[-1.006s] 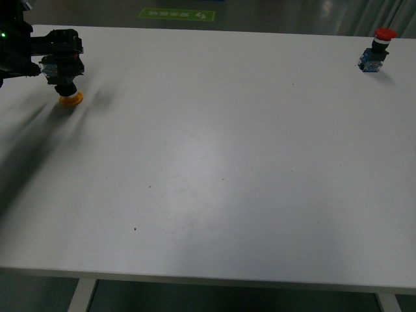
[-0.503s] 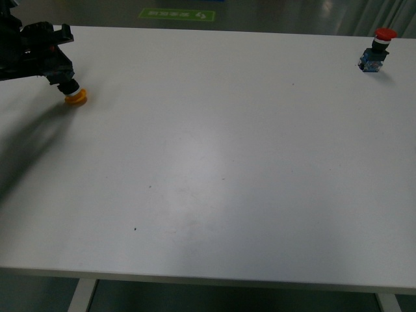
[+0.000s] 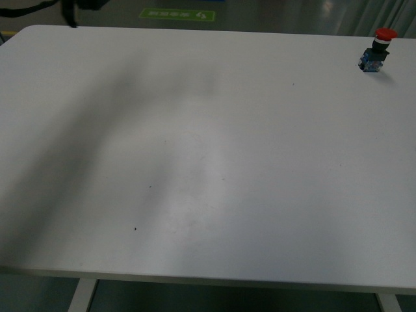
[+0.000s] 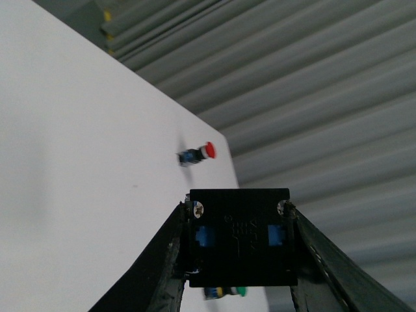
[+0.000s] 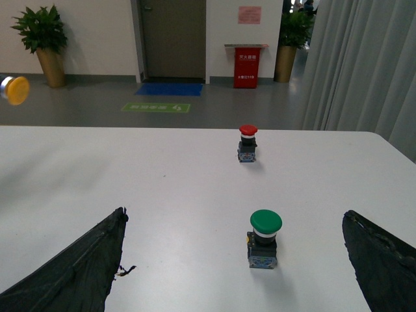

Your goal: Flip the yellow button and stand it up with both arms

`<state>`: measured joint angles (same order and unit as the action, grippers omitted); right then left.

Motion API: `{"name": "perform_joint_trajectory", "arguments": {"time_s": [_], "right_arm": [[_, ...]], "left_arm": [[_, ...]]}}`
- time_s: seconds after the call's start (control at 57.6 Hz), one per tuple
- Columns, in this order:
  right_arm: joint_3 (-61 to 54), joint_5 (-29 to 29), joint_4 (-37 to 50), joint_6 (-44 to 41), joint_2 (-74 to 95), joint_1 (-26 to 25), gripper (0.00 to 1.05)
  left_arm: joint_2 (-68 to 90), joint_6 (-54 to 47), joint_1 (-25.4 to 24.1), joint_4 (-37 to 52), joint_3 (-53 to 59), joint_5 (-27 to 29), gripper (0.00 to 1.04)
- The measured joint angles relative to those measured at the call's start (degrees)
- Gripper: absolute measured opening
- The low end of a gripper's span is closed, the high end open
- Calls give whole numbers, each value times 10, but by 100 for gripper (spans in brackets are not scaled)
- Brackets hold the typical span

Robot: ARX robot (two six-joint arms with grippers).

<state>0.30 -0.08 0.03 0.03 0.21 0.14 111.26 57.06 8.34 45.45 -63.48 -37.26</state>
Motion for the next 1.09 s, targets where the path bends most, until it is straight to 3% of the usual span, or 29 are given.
{"name": "perform_joint_trajectory", "arguments": {"time_s": [0.208, 0.503, 0.815, 1.093], "right_arm": [[0, 0, 0, 0, 0, 0, 97], [0, 0, 0, 0, 0, 0, 97], [0, 0, 0, 0, 0, 0, 97], [0, 0, 0, 0, 0, 0, 97]], "left_arm": [[37, 169, 77, 176, -4, 34, 36], [60, 349, 114, 316, -13, 61, 36], [62, 392, 132, 344, -14, 72, 36], [63, 392, 162, 313, -13, 57, 36]]}}
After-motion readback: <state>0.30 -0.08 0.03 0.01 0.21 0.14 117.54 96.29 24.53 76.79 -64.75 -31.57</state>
